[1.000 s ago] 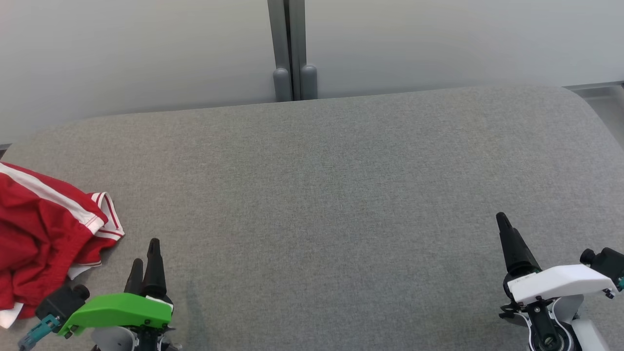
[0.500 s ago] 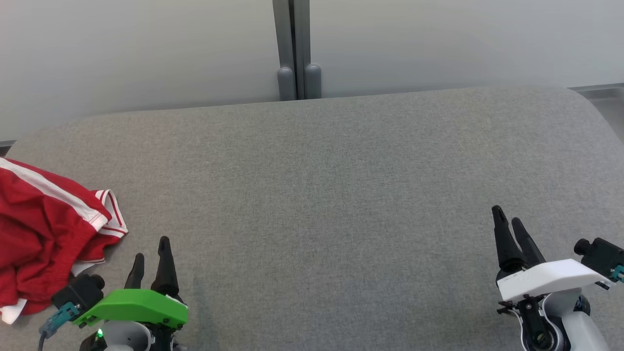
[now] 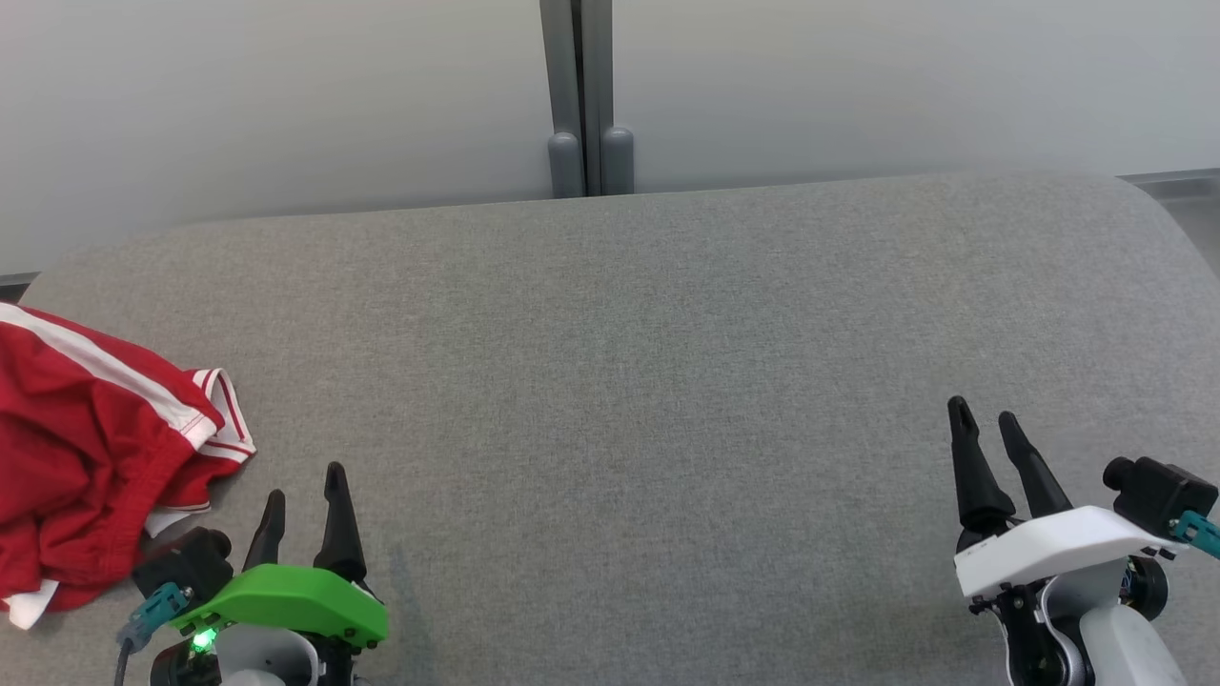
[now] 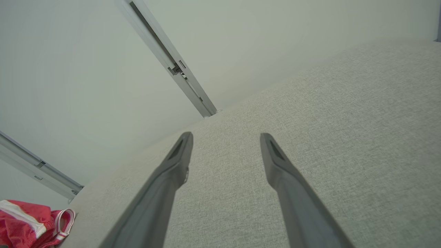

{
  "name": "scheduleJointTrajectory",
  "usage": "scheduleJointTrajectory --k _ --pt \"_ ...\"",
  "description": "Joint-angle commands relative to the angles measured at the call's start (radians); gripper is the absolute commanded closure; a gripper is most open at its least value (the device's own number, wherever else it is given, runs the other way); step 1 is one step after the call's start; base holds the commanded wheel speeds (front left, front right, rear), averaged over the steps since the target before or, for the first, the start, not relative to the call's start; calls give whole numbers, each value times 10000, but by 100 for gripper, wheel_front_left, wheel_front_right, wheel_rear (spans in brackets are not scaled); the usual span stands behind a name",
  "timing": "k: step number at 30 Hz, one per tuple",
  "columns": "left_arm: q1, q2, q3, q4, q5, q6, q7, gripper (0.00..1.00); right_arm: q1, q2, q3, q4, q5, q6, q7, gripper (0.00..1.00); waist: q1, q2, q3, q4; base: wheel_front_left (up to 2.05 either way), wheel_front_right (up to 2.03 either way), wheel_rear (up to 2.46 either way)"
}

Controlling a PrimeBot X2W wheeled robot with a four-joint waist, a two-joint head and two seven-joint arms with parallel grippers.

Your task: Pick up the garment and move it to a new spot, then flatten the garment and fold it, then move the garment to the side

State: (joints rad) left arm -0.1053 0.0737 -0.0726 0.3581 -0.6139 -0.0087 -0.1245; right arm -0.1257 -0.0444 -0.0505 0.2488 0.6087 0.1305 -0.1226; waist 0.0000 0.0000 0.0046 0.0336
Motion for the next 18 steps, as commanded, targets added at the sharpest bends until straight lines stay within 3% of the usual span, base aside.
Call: scheduleJointTrajectory --k 1,18 --pt "-67 12 -20 -28 263 35 -87 0 54 -37 31 -28 -294 1 -100 0 0 0 -14 11 0 0 0" --pt "-79 -54 -217 297 2134 -11 -519 0 36 -55 229 370 -1952 2 -535 0 0 0 -110 114 0 0 0"
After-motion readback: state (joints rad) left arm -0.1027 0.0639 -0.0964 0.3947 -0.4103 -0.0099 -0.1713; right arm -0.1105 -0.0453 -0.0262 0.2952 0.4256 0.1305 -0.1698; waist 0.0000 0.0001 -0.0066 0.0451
